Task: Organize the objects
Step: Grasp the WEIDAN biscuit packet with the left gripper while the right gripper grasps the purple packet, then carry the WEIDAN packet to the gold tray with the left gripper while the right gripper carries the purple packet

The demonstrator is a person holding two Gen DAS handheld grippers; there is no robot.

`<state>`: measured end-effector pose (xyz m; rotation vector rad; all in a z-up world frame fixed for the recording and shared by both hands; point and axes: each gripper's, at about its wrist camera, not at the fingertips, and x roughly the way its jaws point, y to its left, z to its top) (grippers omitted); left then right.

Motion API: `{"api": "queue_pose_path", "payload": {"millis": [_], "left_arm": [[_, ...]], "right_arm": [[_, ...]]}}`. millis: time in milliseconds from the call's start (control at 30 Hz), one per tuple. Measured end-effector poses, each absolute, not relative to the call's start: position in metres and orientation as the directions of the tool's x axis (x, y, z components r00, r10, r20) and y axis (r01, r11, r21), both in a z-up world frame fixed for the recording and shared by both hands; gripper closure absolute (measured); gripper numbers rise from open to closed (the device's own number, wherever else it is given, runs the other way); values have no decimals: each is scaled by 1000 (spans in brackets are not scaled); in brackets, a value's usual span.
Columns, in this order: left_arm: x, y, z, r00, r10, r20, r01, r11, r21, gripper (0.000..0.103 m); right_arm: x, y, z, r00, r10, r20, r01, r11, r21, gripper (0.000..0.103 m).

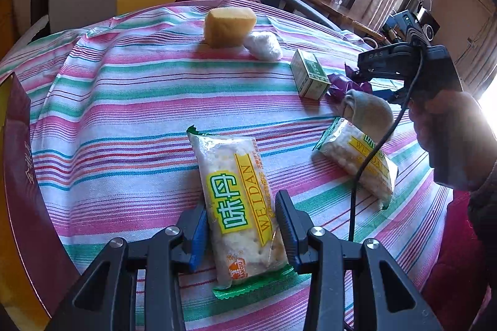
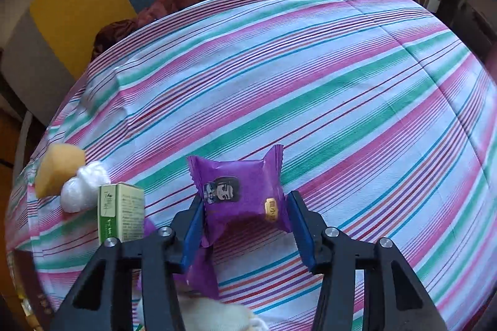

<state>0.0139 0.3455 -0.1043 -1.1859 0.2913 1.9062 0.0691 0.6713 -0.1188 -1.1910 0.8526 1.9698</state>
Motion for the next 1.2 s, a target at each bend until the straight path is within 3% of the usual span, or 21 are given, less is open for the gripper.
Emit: {"api": "queue_pose_path", "payload": {"millis": [300, 533, 833, 1200], "left_arm": [[16, 345, -104, -203, 540, -817, -764, -609, -213, 62], [19, 334, -92, -225, 541, -810, -765, -613, -197, 70], [36, 288, -49, -279, 591, -757, -761, -617, -201, 71], [22, 217, -26, -345, 573, -743, -660, -711, -242, 71]], "right_arm": [[94, 647, -71, -453, 265, -851, -748, -632, 202, 56], [78, 572, -48, -589, 149, -794, -570, -773, 278, 55], [43, 493, -84, -596, -30, -803, -341, -895, 287, 56], [25, 450, -115, -485, -1, -875, -197, -974, 111, 56]]}}
